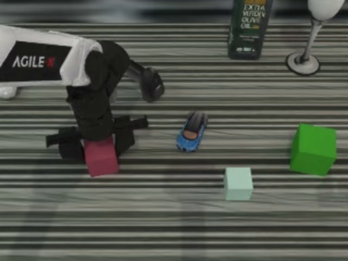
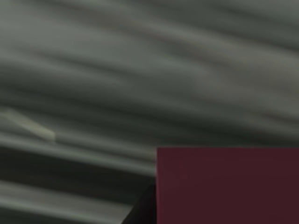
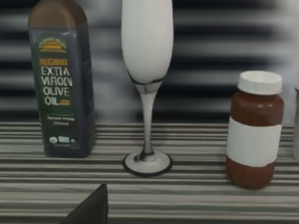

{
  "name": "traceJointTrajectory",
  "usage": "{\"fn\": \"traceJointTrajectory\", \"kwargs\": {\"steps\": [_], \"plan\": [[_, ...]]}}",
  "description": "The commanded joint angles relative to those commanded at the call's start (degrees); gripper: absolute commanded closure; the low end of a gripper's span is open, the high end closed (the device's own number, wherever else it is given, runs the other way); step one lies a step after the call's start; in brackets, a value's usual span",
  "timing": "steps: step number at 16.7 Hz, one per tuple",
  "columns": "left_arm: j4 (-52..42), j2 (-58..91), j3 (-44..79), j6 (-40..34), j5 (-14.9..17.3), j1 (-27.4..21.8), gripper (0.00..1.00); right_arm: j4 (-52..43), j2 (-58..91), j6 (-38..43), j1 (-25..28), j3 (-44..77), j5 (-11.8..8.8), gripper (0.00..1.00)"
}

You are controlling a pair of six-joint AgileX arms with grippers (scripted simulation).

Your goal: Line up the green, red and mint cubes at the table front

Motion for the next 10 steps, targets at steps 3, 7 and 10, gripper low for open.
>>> {"fn": "traceJointTrajectory", "kwargs": {"steps": [3, 7, 10], "plan": [[-1.9, -1.7, 1.1, 0.5, -0.6, 0.1, 1.0, 0.0, 0.0, 0.0, 0.0, 0.0, 0.0, 0.0], [-10.0, -4.5, 5.6, 0.3, -0.7, 0.8, 1.0, 0.0, 0.0, 0.0, 0.0, 0.0, 0.0, 0.0], [-14.6, -6.7, 8.5, 0.3, -0.6, 1.2, 1.0, 0.0, 0.0, 0.0, 0.0, 0.0, 0.0, 0.0]]}}
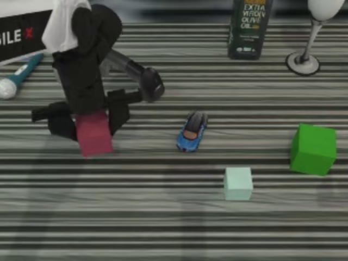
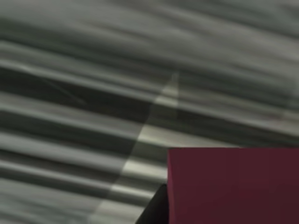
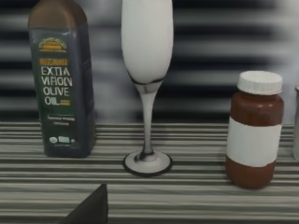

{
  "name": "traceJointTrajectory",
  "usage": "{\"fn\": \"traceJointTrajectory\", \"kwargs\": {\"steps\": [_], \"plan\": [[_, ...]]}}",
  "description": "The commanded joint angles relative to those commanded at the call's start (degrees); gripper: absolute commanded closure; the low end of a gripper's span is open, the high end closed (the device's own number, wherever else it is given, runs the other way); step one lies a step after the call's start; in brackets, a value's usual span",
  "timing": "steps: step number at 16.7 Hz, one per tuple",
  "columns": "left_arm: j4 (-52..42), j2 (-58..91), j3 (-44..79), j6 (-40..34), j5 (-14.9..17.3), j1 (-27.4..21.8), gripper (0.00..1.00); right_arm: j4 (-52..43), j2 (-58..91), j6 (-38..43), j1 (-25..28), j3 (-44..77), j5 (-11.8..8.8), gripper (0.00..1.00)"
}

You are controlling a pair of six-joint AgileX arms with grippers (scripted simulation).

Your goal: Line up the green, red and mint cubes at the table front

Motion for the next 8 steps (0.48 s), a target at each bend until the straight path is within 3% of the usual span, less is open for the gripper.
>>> {"fn": "traceJointTrajectory", "kwargs": {"steps": [5, 8], "plan": [[-0.3, 0.1, 0.2, 0.0, 0.0, -0.4, 1.0, 0.0, 0.0, 0.0, 0.0, 0.0, 0.0, 0.0], [-2.4, 2.4, 4.3, -1.9, -0.1, -4.3, 1.0, 0.0, 0.0, 0.0, 0.0, 0.0, 0.0, 0.0]]}}
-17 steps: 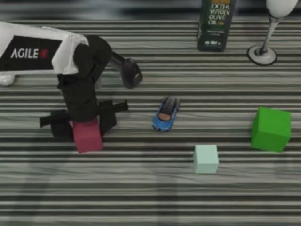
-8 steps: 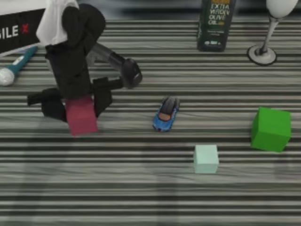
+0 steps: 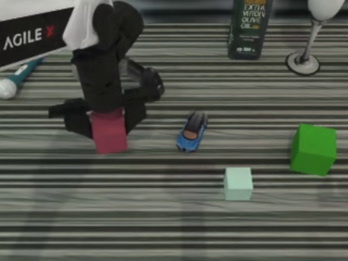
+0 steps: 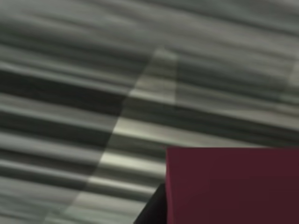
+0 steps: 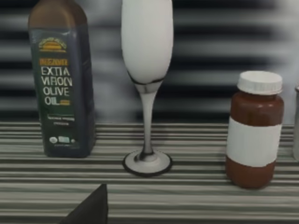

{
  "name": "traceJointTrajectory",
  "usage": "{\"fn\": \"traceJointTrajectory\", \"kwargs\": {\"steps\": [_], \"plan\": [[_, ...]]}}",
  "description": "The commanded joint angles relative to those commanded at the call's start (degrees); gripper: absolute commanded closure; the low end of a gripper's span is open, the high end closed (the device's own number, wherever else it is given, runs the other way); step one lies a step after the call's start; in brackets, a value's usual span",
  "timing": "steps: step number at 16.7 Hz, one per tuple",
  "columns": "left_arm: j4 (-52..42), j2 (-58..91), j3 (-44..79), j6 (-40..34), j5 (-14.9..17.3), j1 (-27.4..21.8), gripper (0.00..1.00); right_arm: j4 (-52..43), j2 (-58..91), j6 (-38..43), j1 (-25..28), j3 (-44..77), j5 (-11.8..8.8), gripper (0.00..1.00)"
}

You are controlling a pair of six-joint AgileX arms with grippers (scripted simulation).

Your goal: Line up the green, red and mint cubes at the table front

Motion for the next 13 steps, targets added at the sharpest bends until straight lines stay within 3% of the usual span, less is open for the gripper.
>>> {"fn": "traceJointTrajectory", "kwargs": {"steps": [8, 13], "plan": [[-9.6, 9.8, 19.5, -9.3, 0.1, -19.0, 1.0, 0.0, 0.0, 0.0, 0.0, 0.0, 0.0, 0.0], [-10.4, 10.6, 21.3, -10.1, 0.1, -20.8, 1.0, 0.0, 0.0, 0.0, 0.0, 0.0, 0.0, 0.0]]}}
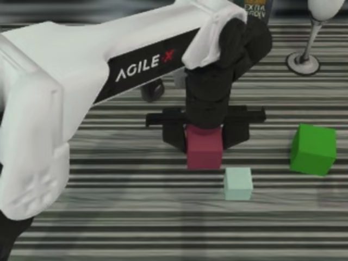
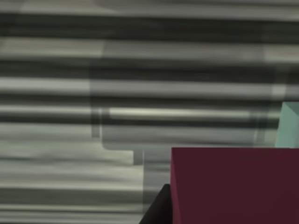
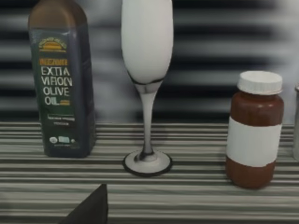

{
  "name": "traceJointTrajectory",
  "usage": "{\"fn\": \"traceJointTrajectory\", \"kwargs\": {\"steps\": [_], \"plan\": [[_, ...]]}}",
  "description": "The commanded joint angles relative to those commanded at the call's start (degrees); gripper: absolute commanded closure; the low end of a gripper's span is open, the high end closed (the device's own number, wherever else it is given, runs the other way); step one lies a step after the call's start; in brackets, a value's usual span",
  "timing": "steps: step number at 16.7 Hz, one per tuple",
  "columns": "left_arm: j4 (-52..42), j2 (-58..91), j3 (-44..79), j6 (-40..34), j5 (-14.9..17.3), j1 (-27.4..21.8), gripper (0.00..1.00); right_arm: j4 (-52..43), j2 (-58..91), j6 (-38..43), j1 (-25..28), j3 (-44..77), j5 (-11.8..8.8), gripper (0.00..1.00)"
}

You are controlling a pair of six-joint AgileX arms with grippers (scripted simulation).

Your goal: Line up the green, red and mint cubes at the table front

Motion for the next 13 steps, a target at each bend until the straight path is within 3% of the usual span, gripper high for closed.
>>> {"fn": "traceJointTrajectory", "kwargs": {"steps": [13], "plan": [[14.5, 2.3, -12.3, -0.1, 0.0, -0.2, 1.0, 0.0, 0.0, 0.0, 0.0, 0.0, 0.0, 0.0]]}}
